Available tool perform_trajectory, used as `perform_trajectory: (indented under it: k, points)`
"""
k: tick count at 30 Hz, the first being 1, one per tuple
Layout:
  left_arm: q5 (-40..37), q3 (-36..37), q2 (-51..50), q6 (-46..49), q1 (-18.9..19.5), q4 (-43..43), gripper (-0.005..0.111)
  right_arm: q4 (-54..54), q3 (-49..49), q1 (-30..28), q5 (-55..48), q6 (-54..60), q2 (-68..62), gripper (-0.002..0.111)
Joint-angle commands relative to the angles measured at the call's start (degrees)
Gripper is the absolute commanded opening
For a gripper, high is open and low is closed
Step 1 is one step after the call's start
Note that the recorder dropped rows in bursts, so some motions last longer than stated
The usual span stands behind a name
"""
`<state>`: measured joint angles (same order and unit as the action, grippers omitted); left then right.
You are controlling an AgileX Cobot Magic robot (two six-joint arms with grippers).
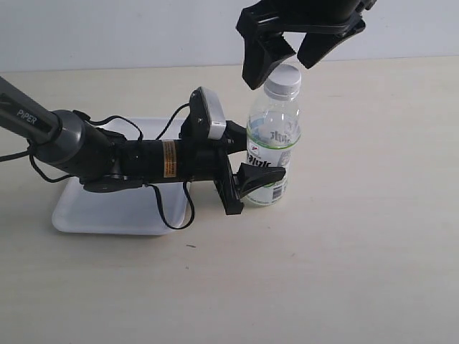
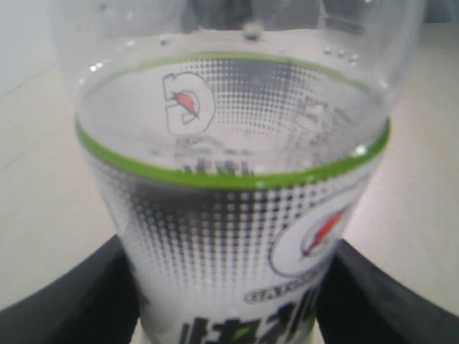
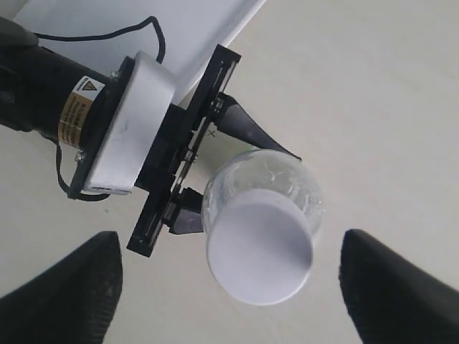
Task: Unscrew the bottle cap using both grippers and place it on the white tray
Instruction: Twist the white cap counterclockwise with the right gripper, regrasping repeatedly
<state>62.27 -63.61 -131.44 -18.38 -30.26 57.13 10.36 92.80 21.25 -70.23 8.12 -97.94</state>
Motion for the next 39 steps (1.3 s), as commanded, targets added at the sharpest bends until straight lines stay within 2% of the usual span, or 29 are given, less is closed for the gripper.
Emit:
perform_trajectory:
  k: [1,8,15,23,31,39]
  points:
    - [-2.62,0.41,0.27,-0.04,-0.01,0.95,0.000,-0.86,0.14,0.11,0.27,-0.69,0.14,0.077]
    - [-2.62,0.41,0.27,-0.04,-0.01,0.82,0.000,-3.48,0.14,0.11,0.27,-0.69,-1.33,0.077]
    - [-2.62,0.41,0.27,-0.04,-0.01,0.82,0.000,-3.48,0.14,0.11,0.27,-0.32,-1.33,0.070]
    - [-2.62,0.41,0.27,-0.04,-0.01,0.82,0.000,-3.48,0.14,0.11,0.27,0.75,-1.33,0.070]
    - [-2.62,0.41,0.27,-0.04,-0.01,0.82,0.000,-3.71,0.14,0.11,0.27,0.75,-2.06,0.054]
    - [-2.62,0.41,0.27,-0.04,-0.01,0.82,0.000,-3.95,0.14,0.11,0.27,0.75,-2.29,0.049]
